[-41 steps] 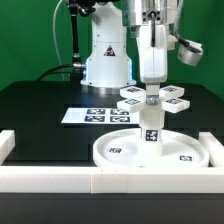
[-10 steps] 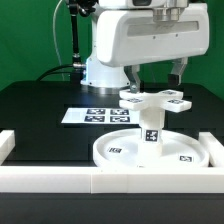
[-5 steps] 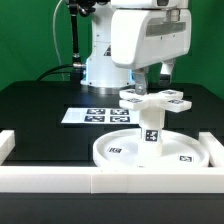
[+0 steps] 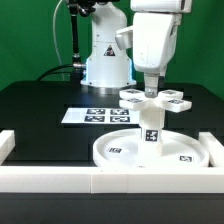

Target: Assemble round table

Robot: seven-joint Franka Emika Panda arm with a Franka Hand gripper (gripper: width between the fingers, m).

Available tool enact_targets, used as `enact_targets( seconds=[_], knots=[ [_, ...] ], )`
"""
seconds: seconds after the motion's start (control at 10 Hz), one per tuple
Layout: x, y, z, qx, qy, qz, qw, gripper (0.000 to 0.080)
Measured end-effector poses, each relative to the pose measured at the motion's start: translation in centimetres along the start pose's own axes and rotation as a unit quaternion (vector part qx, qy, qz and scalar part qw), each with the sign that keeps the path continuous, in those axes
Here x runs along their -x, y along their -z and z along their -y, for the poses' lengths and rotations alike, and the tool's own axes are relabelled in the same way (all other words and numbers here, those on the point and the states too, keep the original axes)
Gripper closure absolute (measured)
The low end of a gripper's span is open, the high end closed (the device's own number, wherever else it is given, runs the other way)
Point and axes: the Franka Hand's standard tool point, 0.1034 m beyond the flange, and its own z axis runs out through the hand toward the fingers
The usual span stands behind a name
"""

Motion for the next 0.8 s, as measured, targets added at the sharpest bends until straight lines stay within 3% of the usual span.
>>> enact_targets(
  seconds=[0.3, 0.8],
  knots=[
    [-0.05, -0.12, 0.12, 0.000, 0.093, 0.005, 0.996, 0.0150],
    [0.29, -0.86, 0.23, -0.006, 0.089, 0.008, 0.996, 0.0150]
  ],
)
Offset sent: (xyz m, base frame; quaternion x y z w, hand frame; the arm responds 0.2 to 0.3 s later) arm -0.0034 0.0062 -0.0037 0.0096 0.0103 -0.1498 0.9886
